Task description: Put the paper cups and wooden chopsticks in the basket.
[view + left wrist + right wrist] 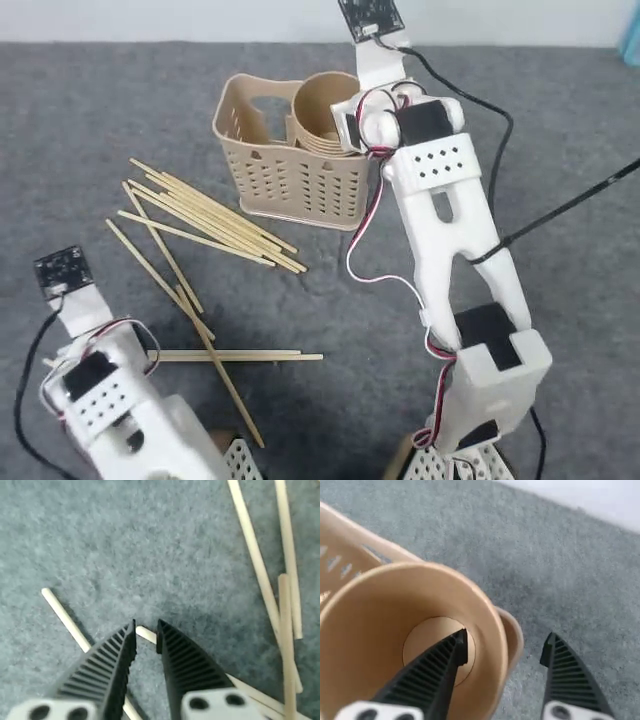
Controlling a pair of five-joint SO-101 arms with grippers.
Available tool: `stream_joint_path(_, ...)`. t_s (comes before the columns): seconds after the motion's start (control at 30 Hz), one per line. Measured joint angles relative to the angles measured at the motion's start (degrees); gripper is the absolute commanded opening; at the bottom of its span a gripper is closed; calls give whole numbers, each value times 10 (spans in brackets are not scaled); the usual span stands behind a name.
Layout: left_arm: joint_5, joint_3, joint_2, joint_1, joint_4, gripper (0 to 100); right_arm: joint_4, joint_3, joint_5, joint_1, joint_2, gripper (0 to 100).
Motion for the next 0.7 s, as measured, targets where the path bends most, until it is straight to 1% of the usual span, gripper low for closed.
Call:
stream_joint_path(0.07,0,-5,14,0,-3,66,1,-7,0,2,7,10)
stream_joint_path(0.1,0,-6,17,0,-4,66,1,-11,0,3,11,1)
stream_joint_path(0.13,0,-7,18,0,-4,66,1,-11,0,6,11,28)
stream_joint_path(0.17,0,-7,18,0,-4,66,1,-11,-2,12,11,32)
stream_joint_path(0.23,0,-7,18,0,-4,66,3,-11,-3,25,11,2)
stream_joint_path(0.33,0,-7,18,0,-4,66,12,-29,-4,32,14,6)
stream_joint_path(0.43,0,-7,18,0,-4,66,54,-69,-4,44,17,7)
stream_joint_path(0.6,0,-7,18,0,-4,66,147,-178,1,76,26,7)
stream_joint_path(0.7,0,-7,18,0,-4,66,191,-223,25,94,26,7)
